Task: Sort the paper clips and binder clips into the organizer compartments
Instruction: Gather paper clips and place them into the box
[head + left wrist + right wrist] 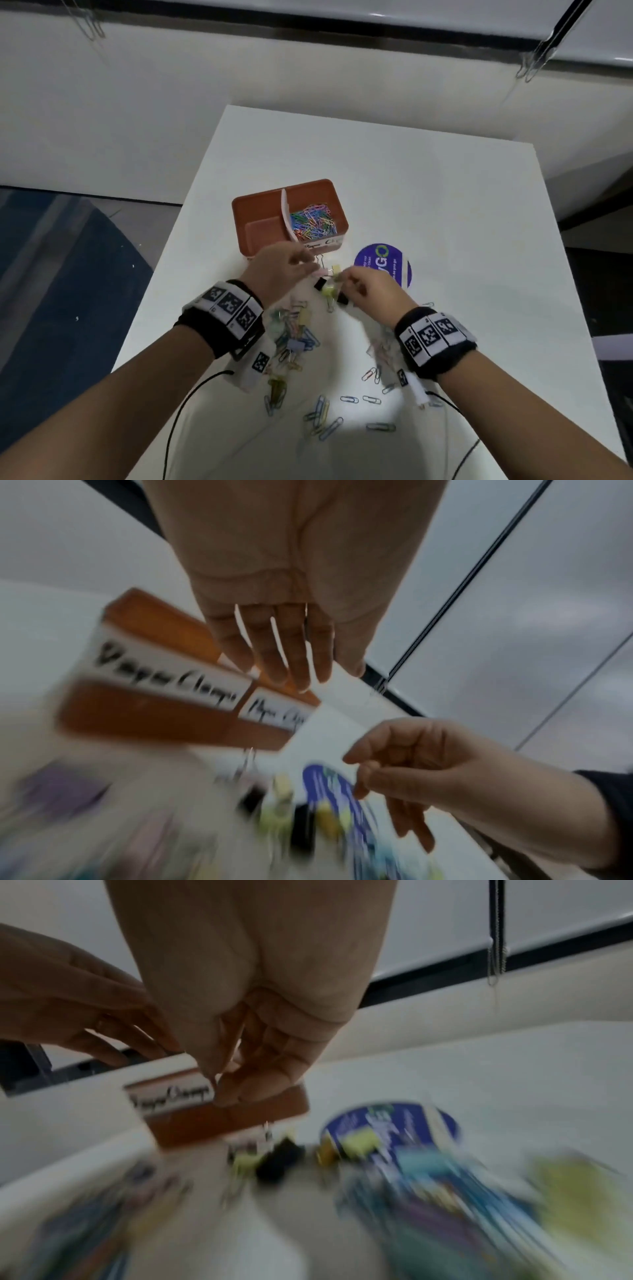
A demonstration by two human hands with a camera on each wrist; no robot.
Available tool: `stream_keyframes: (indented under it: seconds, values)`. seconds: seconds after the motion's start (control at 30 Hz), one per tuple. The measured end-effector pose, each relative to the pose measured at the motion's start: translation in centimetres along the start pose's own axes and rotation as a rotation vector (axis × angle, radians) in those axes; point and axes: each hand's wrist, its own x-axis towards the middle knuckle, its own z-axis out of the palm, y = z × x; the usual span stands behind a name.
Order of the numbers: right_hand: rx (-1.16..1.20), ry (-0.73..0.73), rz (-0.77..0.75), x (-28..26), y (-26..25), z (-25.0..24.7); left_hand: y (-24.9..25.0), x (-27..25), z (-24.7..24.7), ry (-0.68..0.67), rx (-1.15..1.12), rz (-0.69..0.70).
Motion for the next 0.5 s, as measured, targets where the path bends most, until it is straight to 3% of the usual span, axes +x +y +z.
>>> stream_keyframes:
  seconds: [0.3,0.5]
  values:
    - [-0.188,-0.277,0.112,-11.0,6.0,6.9,-2.1,-10.8,9.1,-0.378,0.122,-0.104]
    - [-0.207,-0.212,0.218,-13.5,7.5,9.0,-2.5,-13.2,13.8,-0.478,0.394,-0.155]
